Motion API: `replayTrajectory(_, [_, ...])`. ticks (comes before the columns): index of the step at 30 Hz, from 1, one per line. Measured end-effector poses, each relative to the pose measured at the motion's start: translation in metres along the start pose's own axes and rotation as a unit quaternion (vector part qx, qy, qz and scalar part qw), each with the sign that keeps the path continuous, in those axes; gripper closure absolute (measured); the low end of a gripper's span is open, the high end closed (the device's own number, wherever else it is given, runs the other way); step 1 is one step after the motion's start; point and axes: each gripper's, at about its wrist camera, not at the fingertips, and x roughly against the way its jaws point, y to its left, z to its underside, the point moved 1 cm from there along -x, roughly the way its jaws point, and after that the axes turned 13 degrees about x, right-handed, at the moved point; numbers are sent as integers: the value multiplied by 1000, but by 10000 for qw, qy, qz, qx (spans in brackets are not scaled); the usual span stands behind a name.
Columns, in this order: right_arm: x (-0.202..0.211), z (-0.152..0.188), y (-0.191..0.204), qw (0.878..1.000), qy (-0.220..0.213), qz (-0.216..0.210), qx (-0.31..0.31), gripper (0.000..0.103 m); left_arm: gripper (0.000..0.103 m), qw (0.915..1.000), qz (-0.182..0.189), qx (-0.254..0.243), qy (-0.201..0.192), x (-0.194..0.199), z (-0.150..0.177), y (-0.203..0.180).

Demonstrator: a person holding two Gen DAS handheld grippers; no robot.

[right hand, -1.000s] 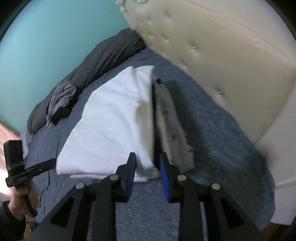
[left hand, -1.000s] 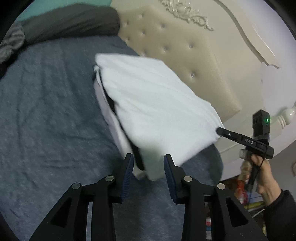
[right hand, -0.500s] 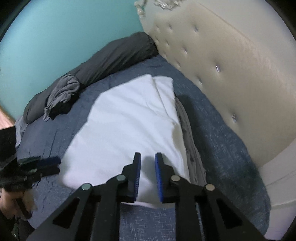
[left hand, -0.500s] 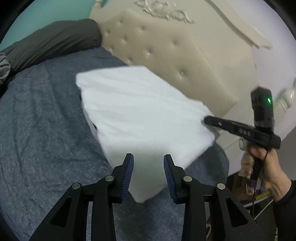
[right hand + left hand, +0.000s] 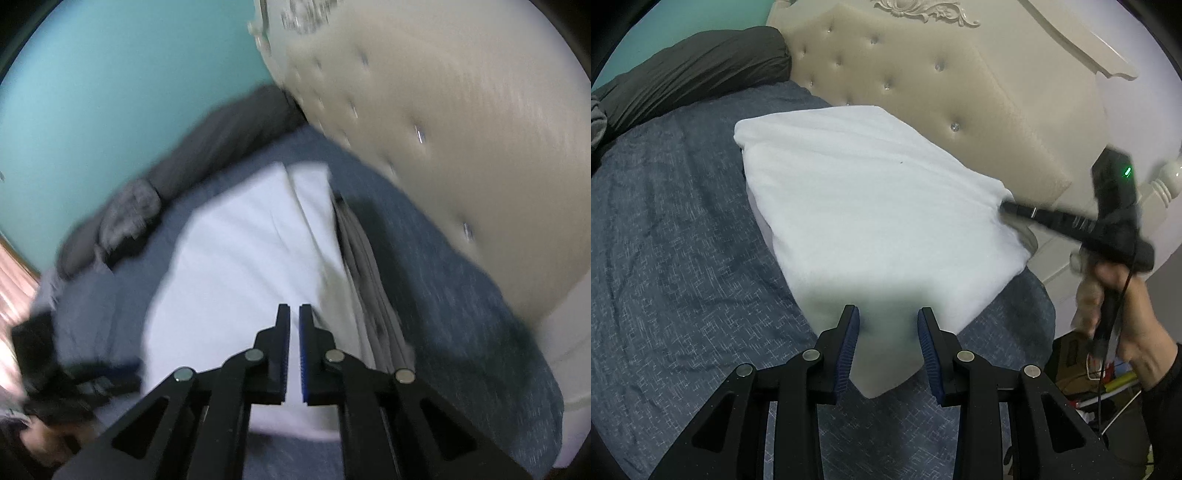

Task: Fold clothes

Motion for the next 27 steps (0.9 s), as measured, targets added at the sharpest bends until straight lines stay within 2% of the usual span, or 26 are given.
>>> replayTrajectory(2, [-1,-17,0,10000,-51,-54,-16,95,67,10000,29,40,-22,2,-1,2])
replayTrajectory(3, [-8,-26,-1,9999,94,-102,-23,86,67,9999,71,105,-54,4,-2,4])
replayTrajectory(4, [-20,-34,-1,9994,329,-137,-25,69,67,9997,119,176,-89,6,-4,6])
replayTrajectory(5, [-29,-39,-1,9987,497,-115,8,63,67,9995,149,234,-133,10,-6,7])
replayTrajectory(8, [-50,-52,-1,9974,711,8,119,63,67,9990,173,292,-295,20,-12,10])
replayTrajectory(15, [-89,-76,-6,9946,983,149,285,63,67,9995,155,208,-201,10,-14,17])
replayTrajectory(20, [-113,-83,-4,9884,1324,415,610,73,67,9995,183,97,-221,6,-9,19])
replayTrajectory(24, [-125,-82,-6,9864,1446,466,624,98,67,9994,233,92,-231,5,-7,23])
replayTrajectory(27, [-127,-84,-7,9875,1344,533,627,102,67,9994,245,76,-242,5,-6,23])
